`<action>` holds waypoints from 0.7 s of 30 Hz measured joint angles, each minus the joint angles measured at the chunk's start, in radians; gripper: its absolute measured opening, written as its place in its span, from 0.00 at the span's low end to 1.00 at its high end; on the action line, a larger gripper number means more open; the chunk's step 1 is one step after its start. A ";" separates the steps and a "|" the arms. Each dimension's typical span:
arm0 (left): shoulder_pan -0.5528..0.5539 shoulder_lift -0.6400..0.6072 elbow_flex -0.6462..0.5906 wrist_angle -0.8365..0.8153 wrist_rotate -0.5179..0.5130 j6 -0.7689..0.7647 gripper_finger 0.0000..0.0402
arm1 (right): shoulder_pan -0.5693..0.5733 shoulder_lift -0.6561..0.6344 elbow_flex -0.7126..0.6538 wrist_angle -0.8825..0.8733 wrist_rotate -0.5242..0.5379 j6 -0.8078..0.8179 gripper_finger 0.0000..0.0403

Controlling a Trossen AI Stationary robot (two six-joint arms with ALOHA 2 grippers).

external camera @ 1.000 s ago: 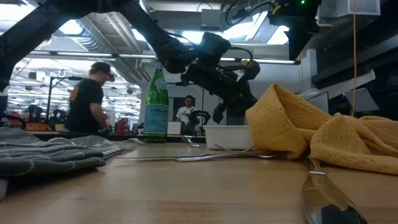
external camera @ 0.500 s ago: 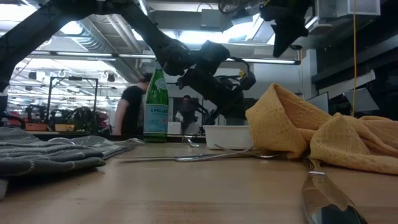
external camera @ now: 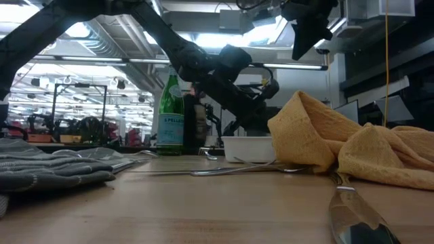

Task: Sort silverware
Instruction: Put the silver spoon into the cutlery tray

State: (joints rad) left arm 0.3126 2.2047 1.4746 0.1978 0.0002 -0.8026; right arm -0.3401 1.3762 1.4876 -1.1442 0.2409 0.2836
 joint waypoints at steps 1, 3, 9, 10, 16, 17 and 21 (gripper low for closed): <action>0.000 0.000 0.000 0.000 0.000 0.002 0.01 | 0.000 0.000 0.000 0.000 0.000 0.000 0.08; 0.000 0.000 0.000 0.000 0.000 0.002 0.02 | 0.000 0.000 0.000 0.000 0.000 0.000 0.08; 0.000 0.000 0.000 0.000 -0.001 -0.001 0.05 | 0.000 0.000 0.000 0.000 0.000 0.000 0.08; 0.000 0.000 0.000 0.000 -0.002 -0.001 0.06 | 0.000 0.000 0.000 0.000 0.000 0.000 0.08; 0.000 0.000 0.000 0.001 -0.003 -0.002 0.14 | 0.000 0.000 0.000 0.000 0.000 0.000 0.08; 0.000 0.000 0.000 0.000 -0.003 -0.002 0.15 | 0.000 0.000 0.000 0.000 0.000 0.000 0.08; 0.000 0.000 0.000 0.001 0.016 -0.043 0.19 | 0.000 0.000 0.000 -0.003 -0.003 0.000 0.08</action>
State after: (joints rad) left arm 0.3130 2.2047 1.4742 0.1989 0.0162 -0.8453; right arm -0.3405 1.3762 1.4876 -1.1472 0.2382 0.2832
